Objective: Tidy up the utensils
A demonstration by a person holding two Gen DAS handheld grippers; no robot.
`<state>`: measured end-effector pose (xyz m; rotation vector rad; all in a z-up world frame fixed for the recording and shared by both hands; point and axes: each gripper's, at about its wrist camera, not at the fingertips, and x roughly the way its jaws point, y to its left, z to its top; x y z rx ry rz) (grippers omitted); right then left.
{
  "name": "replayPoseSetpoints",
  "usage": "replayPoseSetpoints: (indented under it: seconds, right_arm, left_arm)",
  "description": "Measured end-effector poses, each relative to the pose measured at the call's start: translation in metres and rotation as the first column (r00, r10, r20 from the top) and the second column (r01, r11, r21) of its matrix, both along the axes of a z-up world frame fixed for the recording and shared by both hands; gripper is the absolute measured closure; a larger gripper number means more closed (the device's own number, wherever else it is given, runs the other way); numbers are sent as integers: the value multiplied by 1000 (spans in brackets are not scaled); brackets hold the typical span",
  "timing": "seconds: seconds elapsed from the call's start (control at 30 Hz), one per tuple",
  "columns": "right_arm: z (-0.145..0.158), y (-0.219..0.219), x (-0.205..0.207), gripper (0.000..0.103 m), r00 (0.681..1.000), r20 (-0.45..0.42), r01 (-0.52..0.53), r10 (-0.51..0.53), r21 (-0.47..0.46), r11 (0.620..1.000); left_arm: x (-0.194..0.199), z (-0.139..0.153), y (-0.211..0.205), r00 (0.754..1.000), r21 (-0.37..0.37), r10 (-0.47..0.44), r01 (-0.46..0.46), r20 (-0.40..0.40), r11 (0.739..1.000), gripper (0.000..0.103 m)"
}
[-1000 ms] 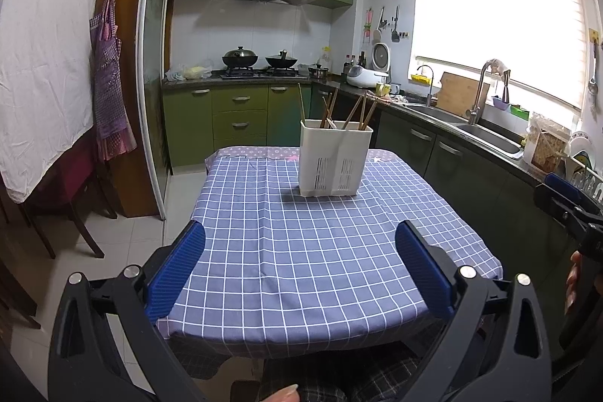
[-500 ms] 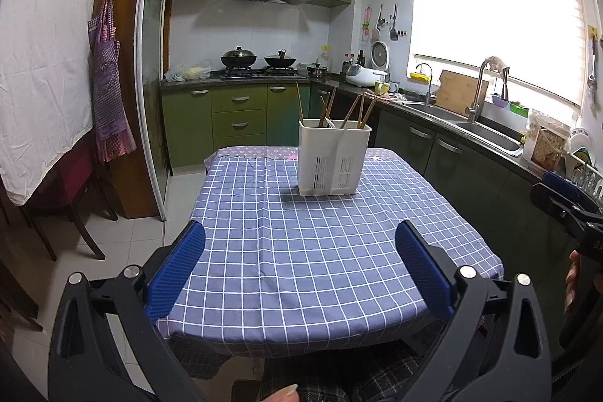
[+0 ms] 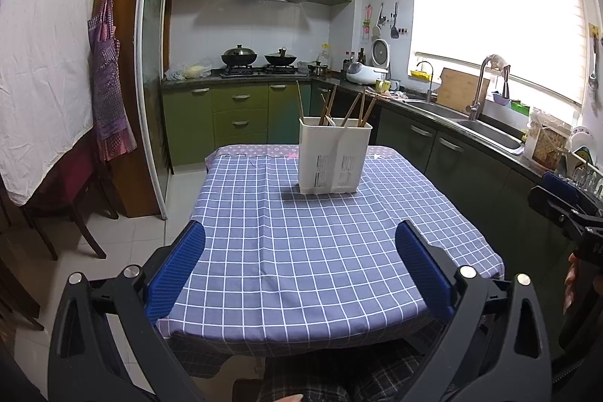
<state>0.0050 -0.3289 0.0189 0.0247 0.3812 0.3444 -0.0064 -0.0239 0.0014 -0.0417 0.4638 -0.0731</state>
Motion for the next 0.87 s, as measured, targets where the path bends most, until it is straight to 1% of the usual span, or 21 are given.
replayPoseSetpoints:
  seconds: [0.07, 0.17, 0.23, 0.3, 0.37, 0.5, 0.63, 0.87]
  right_arm:
    - [0, 0, 0, 5, 1000, -2, -1, 1, -3, 1000]
    - [0, 0, 0, 5, 1000, -6, -4, 4, -6, 1000]
    - [-1, 1, 1, 5, 1000, -9, -5, 5, -6, 1000]
    - [-1, 1, 2, 5, 1000, -10, -8, 8, -6, 1000]
    - [0, 1, 2, 5, 1000, -11, -10, 10, -7, 1000]
    - [0, 1, 2, 5, 1000, -11, -11, 11, -6, 1000]
    - [-1, 1, 4, 5, 1000, -12, -8, 8, -3, 1000]
    - [-1, 1, 4, 5, 1000, -13, -11, 11, -4, 1000]
  left_arm:
    - [1, -1, 0, 1000, 1, -2, 2, -3, 1000, 7]
    - [-1, -1, -3, 1000, 22, -4, 4, 15, 1000, 7]
    - [-1, -1, -6, 1000, 25, -24, 24, 12, 999, 7]
    - [0, -1, -8, 998, 11, -55, 55, 7, 998, 7]
    - [-1, -1, -9, 997, 9, -70, 70, 15, 998, 7]
    - [2, -3, -13, 998, 26, -63, 63, 6, 998, 7]
    - [3, -2, -14, 1000, 58, -15, 15, 11, 998, 7]
    - [1, 1, -8, 1000, 62, 16, -17, 27, 998, 7]
